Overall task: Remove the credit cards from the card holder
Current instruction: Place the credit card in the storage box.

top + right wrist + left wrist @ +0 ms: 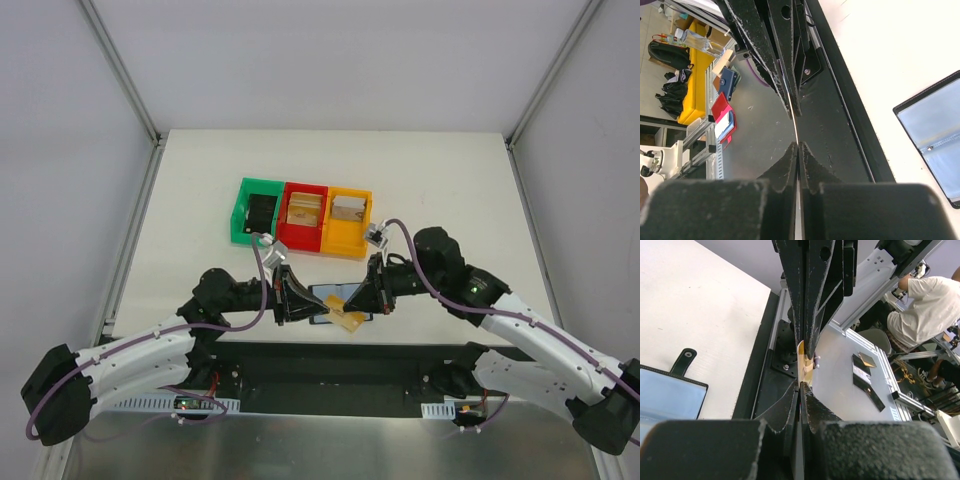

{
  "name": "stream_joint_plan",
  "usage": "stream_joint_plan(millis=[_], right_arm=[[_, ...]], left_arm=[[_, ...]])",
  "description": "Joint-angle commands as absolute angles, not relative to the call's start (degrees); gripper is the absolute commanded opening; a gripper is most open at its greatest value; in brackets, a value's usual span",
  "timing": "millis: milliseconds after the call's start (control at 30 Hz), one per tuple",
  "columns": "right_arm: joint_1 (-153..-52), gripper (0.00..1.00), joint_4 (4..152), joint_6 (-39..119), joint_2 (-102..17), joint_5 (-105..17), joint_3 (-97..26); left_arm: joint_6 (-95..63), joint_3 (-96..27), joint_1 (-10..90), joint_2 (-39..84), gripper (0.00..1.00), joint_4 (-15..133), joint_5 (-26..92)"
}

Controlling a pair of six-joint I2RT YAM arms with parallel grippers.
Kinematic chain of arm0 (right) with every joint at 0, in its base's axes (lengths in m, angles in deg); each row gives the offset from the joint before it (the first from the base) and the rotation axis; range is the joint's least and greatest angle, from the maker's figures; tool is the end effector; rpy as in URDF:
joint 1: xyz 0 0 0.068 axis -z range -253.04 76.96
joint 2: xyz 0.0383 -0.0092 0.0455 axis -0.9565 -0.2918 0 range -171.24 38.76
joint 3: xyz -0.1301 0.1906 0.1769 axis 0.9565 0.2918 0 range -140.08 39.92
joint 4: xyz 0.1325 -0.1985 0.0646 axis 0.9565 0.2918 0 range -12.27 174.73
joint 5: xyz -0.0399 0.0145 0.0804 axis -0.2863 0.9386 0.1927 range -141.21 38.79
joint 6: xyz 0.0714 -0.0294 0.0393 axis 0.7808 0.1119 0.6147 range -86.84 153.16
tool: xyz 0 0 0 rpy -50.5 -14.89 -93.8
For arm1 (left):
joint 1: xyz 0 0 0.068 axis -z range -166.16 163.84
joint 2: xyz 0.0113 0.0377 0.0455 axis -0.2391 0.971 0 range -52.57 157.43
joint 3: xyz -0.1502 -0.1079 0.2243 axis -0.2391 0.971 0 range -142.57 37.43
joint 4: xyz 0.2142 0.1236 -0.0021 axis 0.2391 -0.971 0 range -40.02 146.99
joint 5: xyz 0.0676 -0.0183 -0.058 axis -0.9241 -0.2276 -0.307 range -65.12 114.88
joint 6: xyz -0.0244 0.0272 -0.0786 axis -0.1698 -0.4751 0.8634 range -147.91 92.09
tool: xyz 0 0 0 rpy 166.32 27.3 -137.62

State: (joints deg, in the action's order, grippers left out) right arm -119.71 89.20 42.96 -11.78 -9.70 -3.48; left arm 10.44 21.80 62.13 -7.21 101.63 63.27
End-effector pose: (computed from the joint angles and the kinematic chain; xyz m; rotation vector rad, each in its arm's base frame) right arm 0.1006 0.1806 0.3207 -1.1332 1.7014 1.3289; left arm 0.0845 -0.1665 0.2871 0.7806 1.3884 -1.6628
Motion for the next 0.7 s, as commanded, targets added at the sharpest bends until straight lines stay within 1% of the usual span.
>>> stream_joint_plan(millis=[0,33,67,100,133,167,267,300,433,467,567,667], right_arm=[[-119.09,0.01,87.49,43.09,-10.54,-7.97,-3.85],[-118.83,0.01,87.49,43.18,-10.63,-8.06,-4.03],[-118.74,0.01,87.58,43.09,-10.89,-8.06,-4.2],[-118.13,0.01,87.93,42.92,-11.24,-8.06,-4.73],[-117.43,0.01,88.89,42.48,-11.86,-8.32,-5.69],[-116.38,0.01,90.29,41.6,-12.47,-8.67,-6.83],[-111.64,0.0,92.06,40.19,-15.28,-10.16,-10.78],[-110.06,0.0,92.67,39.84,-16.42,-11.65,-12.54],[-107.93,0.0,94.78,34.06,-22.65,-24.21,-21.41],[-108.02,0.0,94.26,30.56,-24.5,-25.01,-22.91],[-108.89,0.0,89.7,17.74,-31.09,-21.51,-25.64],[-109.95,0.0,94.84,4.28,-38.73,-22.39,-33.0]], left_arm=[[10.59,21.7,61.74,-8.54,0.0,103.75,62.32],[10.32,21.27,61.82,-8.54,0.07,102.96,62.32],[9.8,20.74,61.74,-8.71,0.23,101.56,62.67],[9.01,19.86,61.56,-9.32,0.36,99.72,62.76],[8.22,18.99,61.21,-10.46,0.43,96.57,62.07],[6.99,18.37,60.95,-11.95,0.49,92.79,60.32],[2.43,16.78,59.89,-19.94,0.59,81.63,53.74],[1.37,16.08,59.54,-23.01,0.65,75.85,50.75],[-0.14,14.58,59.54,-33.83,0.62,62.37,36.51],[0.3,14.67,59.54,-36.11,0.61,60.87,34.4],[2.06,16.25,59.45,-41.83,0.6,58.66,29.99],[2.94,18.09,59.54,-45.44,0.59,57.25,27.17]])
